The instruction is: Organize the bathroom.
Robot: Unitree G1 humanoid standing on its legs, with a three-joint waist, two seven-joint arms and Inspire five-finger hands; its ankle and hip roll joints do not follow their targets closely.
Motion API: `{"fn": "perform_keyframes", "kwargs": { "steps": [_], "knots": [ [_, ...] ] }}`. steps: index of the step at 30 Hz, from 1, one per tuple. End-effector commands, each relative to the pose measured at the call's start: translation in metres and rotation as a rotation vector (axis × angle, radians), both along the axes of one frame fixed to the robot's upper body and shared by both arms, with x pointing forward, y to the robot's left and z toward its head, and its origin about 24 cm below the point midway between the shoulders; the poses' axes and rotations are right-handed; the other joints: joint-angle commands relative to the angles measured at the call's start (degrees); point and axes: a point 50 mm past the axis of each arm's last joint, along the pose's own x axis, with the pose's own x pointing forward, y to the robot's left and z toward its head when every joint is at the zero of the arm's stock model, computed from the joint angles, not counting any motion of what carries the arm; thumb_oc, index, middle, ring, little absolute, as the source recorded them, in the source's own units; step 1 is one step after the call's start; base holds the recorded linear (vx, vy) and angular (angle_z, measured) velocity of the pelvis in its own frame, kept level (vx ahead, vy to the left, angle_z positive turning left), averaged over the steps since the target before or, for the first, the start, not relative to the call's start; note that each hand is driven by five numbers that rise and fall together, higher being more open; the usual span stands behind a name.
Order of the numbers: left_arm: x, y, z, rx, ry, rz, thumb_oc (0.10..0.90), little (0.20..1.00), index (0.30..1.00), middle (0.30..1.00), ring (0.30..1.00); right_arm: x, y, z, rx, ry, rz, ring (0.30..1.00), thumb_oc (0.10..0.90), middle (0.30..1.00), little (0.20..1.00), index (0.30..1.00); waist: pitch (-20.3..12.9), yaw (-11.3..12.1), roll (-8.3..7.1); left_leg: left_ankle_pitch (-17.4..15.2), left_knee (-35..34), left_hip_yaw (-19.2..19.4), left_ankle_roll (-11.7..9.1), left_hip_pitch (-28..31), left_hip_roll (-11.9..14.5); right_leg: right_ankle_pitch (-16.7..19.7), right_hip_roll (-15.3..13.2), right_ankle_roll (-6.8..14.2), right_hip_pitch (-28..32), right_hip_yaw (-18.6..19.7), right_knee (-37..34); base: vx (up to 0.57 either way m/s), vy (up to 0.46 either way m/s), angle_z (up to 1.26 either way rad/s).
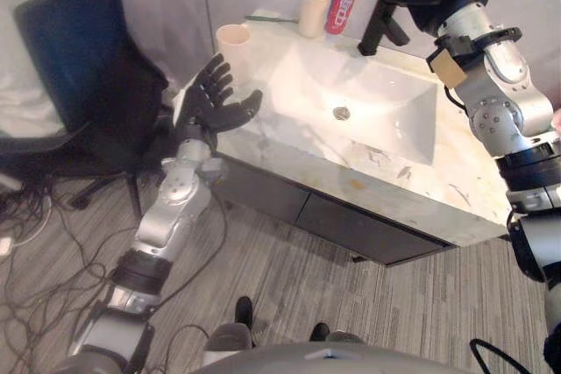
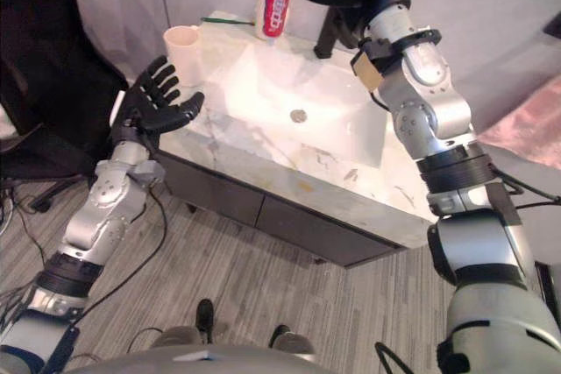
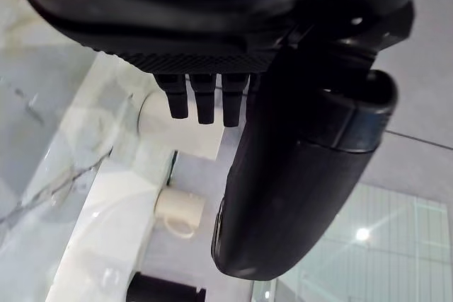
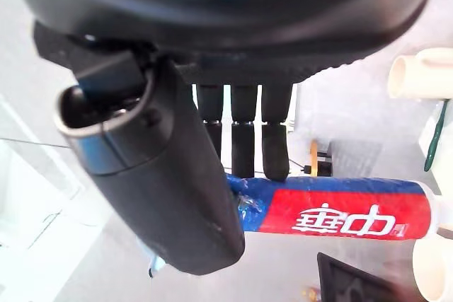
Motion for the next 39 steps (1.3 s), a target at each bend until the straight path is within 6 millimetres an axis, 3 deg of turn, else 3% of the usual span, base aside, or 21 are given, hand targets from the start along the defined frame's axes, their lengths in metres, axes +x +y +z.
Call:
{"fn": "perform_keyframes", "kwargs": {
  "steps": [1, 4, 6, 7, 10, 11, 15, 26, 39],
  "knots": [
    [-0.022, -0.008, 0.048, 0.049, -0.320, -0.079, 0.800, 0.900, 0.900, 0.900, 0.900, -0.041, -0.005, 0.090, 0.152, -0.463, -0.011, 0.300, 0.400, 0.300, 0.300, 0.300, -6.98, 2.19, 1.10, -7.56, 0.38, 7.48, 0.94, 4.97, -0.87, -11.82, -2.16, 4.61, -6.20, 2.18, 18.95, 0.00, 0.058, 0.40],
    [-0.023, -0.009, 0.045, 0.053, -0.314, -0.089, 0.800, 0.900, 0.900, 0.900, 0.900, -0.044, -0.007, 0.089, 0.165, -0.497, -0.049, 0.300, 0.400, 0.300, 0.300, 0.300, -6.67, 2.17, 1.47, -7.31, 0.23, 6.81, 1.11, 4.75, -0.60, -11.78, -2.39, 4.37, -7.00, 3.72, 22.69, 0.00, 0.025, 0.44],
    [-0.023, -0.011, 0.042, 0.043, -0.299, -0.096, 0.800, 0.900, 0.900, 0.900, 0.900, -0.045, -0.007, 0.089, 0.153, -0.528, -0.089, 0.300, 0.400, 0.300, 0.300, 0.300, -6.69, 1.63, 1.25, -7.15, 0.10, 5.75, 0.99, 4.51, -0.78, -12.80, -0.18, 4.01, -7.28, 6.17, 21.58, 0.03, -0.044, 0.54],
    [-0.023, -0.013, 0.039, 0.043, -0.288, -0.109, 0.800, 0.900, 0.900, 0.900, 0.900, -0.045, -0.006, 0.088, 0.158, -0.535, -0.113, 0.300, 0.400, 0.300, 0.300, 0.300, -6.97, 1.19, 0.86, -7.09, 0.00, 3.90, 0.52, 4.19, -1.16, -13.69, 2.85, 3.00, -7.16, 8.31, 17.63, 0.07, -0.073, 0.71],
    [-0.022, -0.015, 0.035, 0.035, -0.268, -0.120, 0.800, 0.900, 0.900, 0.900, 0.900, -0.044, -0.005, 0.084, 0.163, -0.539, -0.135, 0.300, 0.400, 0.300, 0.300, 0.300, -7.29, 0.83, 0.56, -6.99, -0.02, 1.99, -0.04, 3.84, -1.46, -13.71, 5.41, 1.88, -6.55, 9.98, 11.71, 0.10, -0.105, 0.68],
    [-0.021, -0.019, 0.033, 0.032, -0.257, -0.117, 0.800, 0.900, 0.900, 0.900, 0.900, -0.042, 0.003, 0.080, 0.165, -0.538, -0.143, 0.300, 0.400, 0.300, 0.300, 0.300, -7.43, 0.09, -0.29, -7.57, 0.03, 0.94, -0.37, 3.69, -2.94, -9.37, 8.09, 1.67, -6.41, 13.42, 0.83, 0.10, -0.115, 0.61],
    [-0.019, -0.026, 0.032, 0.032, -0.253, -0.150, 0.800, 0.900, 0.900, 0.900, 0.900, -0.035, 0.016, 0.071, 0.159, -0.507, -0.154, 0.300, 0.400, 0.300, 0.300, 0.300, -6.85, -0.75, -0.07, -7.75, 1.53, -0.02, 0.12, 2.72, -4.20, -6.73, 10.37, 1.35, -8.39, 18.60, -0.12, 0.10, -0.107, 0.46],
    [-0.017, -0.029, 0.034, 0.008, -0.232, -0.180, 0.800, 0.900, 0.900, 0.900, 0.900, -0.018, 0.043, 0.051, 0.097, -0.418, -0.138, 0.300, 0.400, 0.300, 0.300, 0.300, -7.47, -0.19, 0.49, -8.67, 5.92, 0.68, -0.64, 1.37, -5.52, -5.36, 11.91, 0.19, -5.13, 19.52, -4.36, 0.09, -0.066, 0.20],
    [-0.021, -0.016, 0.019, 0.026, -0.163, -0.157, 0.800, 0.900, 0.900, 0.900, 0.900, -0.010, 0.026, 0.033, 0.046, -0.363, -0.226, 0.300, 0.400, 0.300, 0.300, 0.300, -7.16, 0.41, 0.57, -9.17, 7.31, 0.32, -0.92, 1.07, -5.96, -5.45, 12.86, -0.28, -4.64, 19.86, -4.38, 0.10, -0.062, 0.01]
  ]
}}
